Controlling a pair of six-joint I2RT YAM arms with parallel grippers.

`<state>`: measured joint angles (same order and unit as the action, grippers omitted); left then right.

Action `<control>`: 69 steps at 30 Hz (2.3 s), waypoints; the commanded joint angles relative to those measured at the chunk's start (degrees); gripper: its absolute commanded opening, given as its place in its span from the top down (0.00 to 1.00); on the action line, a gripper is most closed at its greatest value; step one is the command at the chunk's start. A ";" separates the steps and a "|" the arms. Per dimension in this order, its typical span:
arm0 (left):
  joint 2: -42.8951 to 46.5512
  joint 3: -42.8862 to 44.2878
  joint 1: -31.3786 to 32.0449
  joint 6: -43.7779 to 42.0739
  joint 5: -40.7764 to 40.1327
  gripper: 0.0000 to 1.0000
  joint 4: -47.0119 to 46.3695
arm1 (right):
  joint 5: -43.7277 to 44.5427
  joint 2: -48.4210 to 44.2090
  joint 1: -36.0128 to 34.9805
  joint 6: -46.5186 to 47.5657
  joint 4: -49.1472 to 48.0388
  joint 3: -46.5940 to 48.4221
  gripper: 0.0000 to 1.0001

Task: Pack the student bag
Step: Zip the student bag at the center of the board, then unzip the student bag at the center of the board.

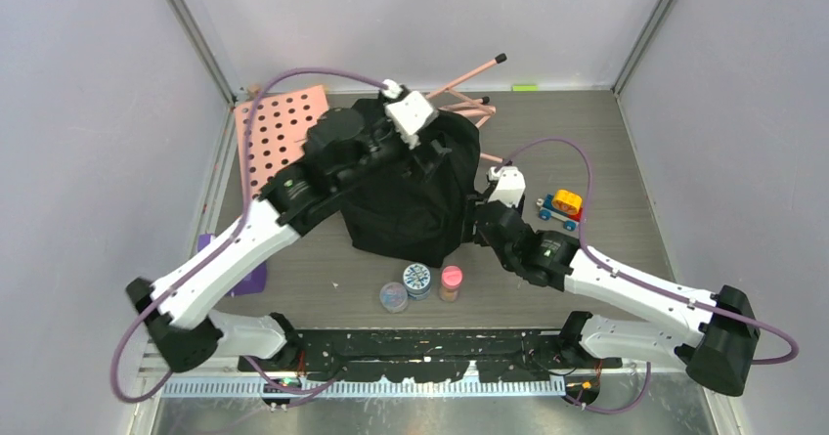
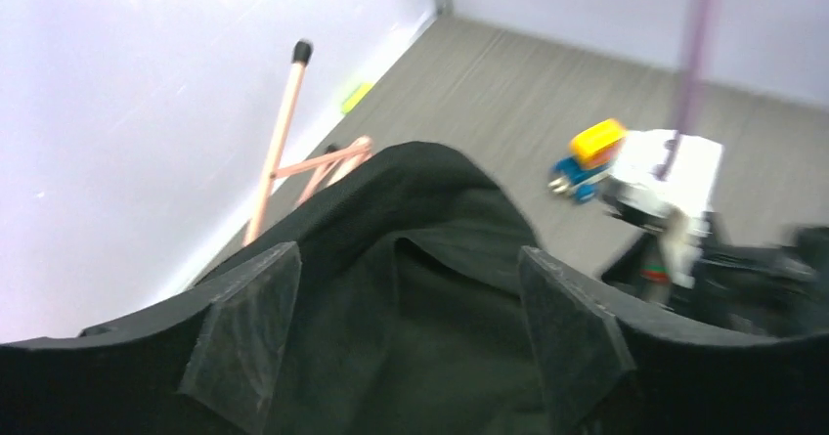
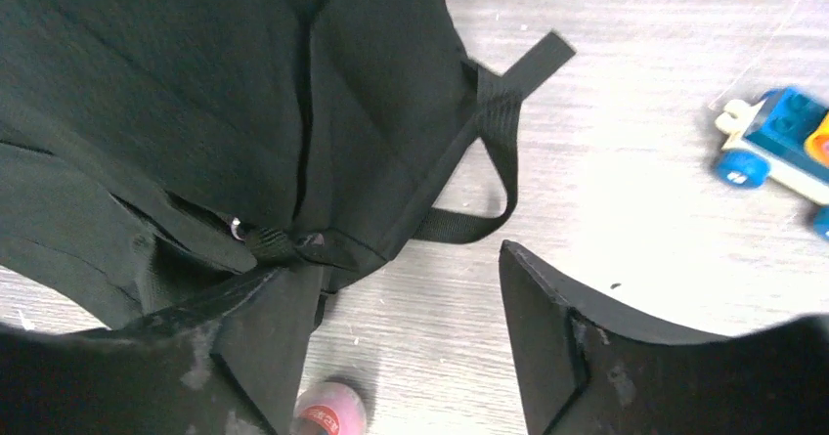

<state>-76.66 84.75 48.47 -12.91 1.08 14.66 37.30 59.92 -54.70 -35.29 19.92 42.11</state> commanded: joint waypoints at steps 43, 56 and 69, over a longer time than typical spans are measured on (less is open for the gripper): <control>47.14 -60.00 -11.42 33.78 -12.79 0.43 0.42 | -6.87 2.62 2.05 16.21 1.17 24.87 0.19; 38.32 -58.78 -13.91 30.78 -8.62 0.59 -6.55 | -8.12 3.90 2.05 15.99 1.98 26.16 0.17; 32.22 -59.44 -15.16 28.85 -1.35 1.00 -13.47 | -7.95 5.88 2.07 25.30 1.77 28.97 0.15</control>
<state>-42.87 24.71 33.61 17.63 -3.22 5.50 29.12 65.28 -52.75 -15.20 23.94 67.11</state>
